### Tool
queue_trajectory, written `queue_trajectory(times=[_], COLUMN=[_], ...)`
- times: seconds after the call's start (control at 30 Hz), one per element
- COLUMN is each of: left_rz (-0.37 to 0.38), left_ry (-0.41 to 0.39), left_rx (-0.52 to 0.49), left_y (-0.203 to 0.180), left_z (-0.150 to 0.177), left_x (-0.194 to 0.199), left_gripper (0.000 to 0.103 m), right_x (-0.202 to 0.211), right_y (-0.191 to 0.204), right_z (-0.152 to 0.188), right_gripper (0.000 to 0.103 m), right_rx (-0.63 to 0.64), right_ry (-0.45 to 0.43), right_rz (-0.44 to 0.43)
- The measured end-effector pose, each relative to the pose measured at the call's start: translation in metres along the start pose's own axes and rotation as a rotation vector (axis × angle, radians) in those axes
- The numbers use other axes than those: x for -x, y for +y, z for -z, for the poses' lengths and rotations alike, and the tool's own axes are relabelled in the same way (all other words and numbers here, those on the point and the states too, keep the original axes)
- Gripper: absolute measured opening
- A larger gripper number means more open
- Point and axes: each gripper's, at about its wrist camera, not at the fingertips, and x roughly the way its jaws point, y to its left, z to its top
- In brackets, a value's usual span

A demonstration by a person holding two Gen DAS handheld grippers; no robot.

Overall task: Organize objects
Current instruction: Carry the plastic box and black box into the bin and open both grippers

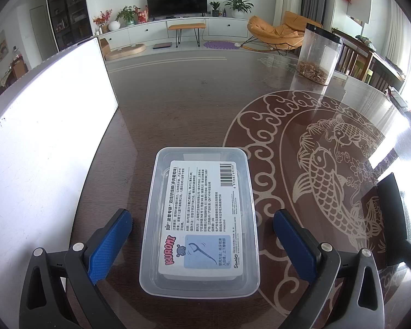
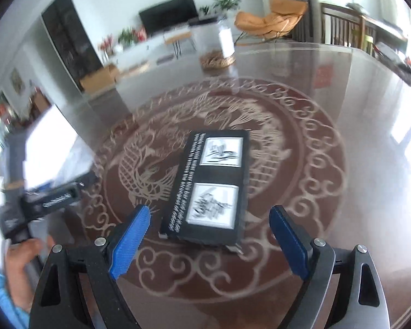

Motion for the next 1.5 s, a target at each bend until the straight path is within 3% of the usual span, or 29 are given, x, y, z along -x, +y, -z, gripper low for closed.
queue_trajectory(times=[0.17,0.23,0.43,0.47,0.5,0.57,0.73,1.0,1.17,1.27,1.33,1.5], left_rz=[0.0,0.0,0.015,0.017,0.016,0.022,0.08,0.192,0.289,0.242,0.163,-0.054], left_ry=[0.0,0.0,0.056,0.071,0.075,0.017,-0.008,-0.112,-0.181,-0.238,-0.249,-0.17], left_rx=[0.0,0.0,-0.017,-0.017,-0.019,-0.029,-0.006,0.032,0.11,0.13,0.151,0.256], left_y=[0.0,0.0,-0.002,-0.002,-0.002,-0.005,-0.001,0.004,0.047,0.089,0.127,0.221], left_z=[0.0,0.0,-0.006,-0.008,-0.009,-0.005,0.014,0.05,0.049,0.05,0.053,0.078], left_x=[0.0,0.0,-0.004,-0.005,-0.005,0.005,0.022,0.1,0.169,0.206,0.221,0.218], left_gripper=[0.103,0.103,0.103,0.103,0.091,0.062,0.061,0.061,0.061,0.061,0.061,0.061], right_x=[-0.025,-0.031,-0.04,-0.041,-0.036,-0.031,-0.004,0.039,0.069,0.095,0.11,0.122], right_y=[0.017,0.022,0.019,0.019,0.019,0.014,0.008,0.024,0.064,0.116,0.16,0.28], right_z=[-0.004,-0.007,-0.015,-0.019,-0.022,-0.028,-0.018,0.005,0.003,-0.007,-0.011,-0.008], right_gripper=[0.095,0.103,0.102,0.08,0.064,0.059,0.059,0.059,0.059,0.059,0.059,0.059], right_rx=[0.082,0.103,0.147,0.143,0.149,0.118,0.069,0.044,0.059,0.134,0.195,0.367], right_ry=[0.059,0.08,0.152,0.156,0.14,0.169,0.154,0.124,0.093,0.054,0.036,0.056], right_rz=[0.111,0.116,0.126,0.126,0.148,0.122,0.041,-0.086,-0.191,-0.282,-0.358,-0.519])
